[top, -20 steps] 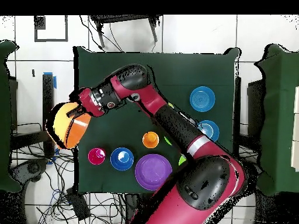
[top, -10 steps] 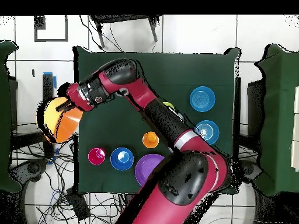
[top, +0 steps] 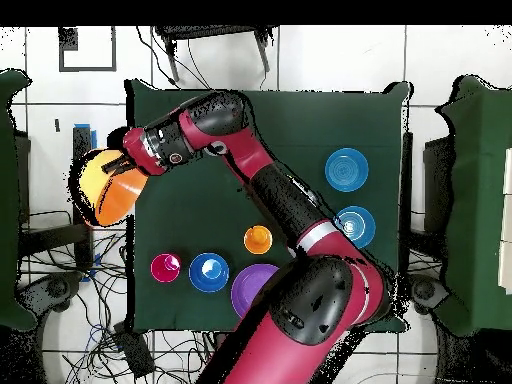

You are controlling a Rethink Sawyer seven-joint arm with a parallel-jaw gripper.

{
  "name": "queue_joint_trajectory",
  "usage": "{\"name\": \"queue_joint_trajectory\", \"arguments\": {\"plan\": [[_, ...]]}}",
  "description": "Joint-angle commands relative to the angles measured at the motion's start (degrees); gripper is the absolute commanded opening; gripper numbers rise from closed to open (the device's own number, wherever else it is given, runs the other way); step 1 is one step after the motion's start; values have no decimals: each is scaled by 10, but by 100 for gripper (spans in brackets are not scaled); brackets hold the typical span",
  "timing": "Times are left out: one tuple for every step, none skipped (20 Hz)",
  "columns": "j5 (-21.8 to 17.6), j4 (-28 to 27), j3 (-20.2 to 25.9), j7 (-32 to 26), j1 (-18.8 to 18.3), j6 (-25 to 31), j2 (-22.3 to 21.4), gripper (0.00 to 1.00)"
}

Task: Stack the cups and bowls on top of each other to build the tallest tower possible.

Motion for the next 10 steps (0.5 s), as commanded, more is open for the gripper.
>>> {"name": "queue_joint_trajectory", "arguments": {"plan": [[-15, -60, -3, -88, -1, -53, 39, 0], [-19, -55, 0, -94, -5, -60, 38, 0], [-22, -55, 2, -99, -6, -66, 39, 0], [-24, -50, 5, -103, -8, -71, 39, 0], [-24, -50, 7, -102, -8, -71, 40, 0], [-22, -53, 9, -100, -6, -66, 42, 0], [-19, -52, 9, -92, -5, -61, 41, 0], [-13, -54, 5, -73, -1, -51, 39, 0], [-7, -52, 1, -53, 2, -42, 35, 0], [-3, -57, -4, -35, 6, -30, 31, 0]]}}
